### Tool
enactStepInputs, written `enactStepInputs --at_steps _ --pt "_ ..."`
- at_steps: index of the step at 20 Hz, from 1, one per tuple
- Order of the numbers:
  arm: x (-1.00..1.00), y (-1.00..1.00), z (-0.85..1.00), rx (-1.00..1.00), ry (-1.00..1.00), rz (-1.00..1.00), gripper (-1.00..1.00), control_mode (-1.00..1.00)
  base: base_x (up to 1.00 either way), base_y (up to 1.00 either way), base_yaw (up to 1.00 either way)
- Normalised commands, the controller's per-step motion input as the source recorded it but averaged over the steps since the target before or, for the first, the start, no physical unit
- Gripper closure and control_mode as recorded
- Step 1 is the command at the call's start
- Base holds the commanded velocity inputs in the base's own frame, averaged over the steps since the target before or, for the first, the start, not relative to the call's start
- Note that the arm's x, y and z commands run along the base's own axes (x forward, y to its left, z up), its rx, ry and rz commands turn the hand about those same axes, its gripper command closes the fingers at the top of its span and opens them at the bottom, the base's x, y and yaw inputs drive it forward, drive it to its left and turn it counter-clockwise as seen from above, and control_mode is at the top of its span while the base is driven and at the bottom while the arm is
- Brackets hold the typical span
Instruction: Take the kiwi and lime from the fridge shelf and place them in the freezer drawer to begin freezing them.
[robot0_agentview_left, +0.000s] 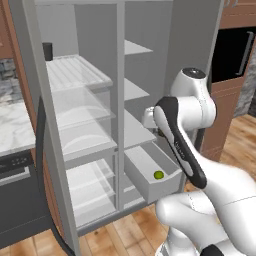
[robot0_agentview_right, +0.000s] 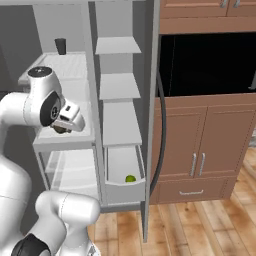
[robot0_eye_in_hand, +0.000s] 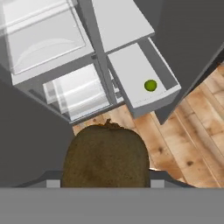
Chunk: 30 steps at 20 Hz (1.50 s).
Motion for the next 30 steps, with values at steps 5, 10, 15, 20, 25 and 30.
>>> enactStepInputs --at_steps 5,10,15,20,25,30 --pt "0.17 -0.66 -0.03 0.00 0.30 -0.19 1.00 -1.00 0.00 0.00 0.00" --pt "0.51 -0.50 -0.68 -0.07 0.06 -0.05 1.00 -1.00 0.00 0.00 0.00" --pt "0.60 -0.19 -1.00 -0.05 0.00 -0.05 1.00 -1.00 0.00 0.00 0.00" --pt "0.61 -0.13 -0.73 0.02 0.00 -0.02 1.00 -1.00 0.00 0.00 0.00" --pt "0.42 -0.01 -0.46 0.03 0.03 0.00 1.00 -1.00 0.00 0.00 0.00" --pt "0.22 0.00 -0.46 0.00 0.10 0.00 1.00 -1.00 0.00 0.00 0.00"
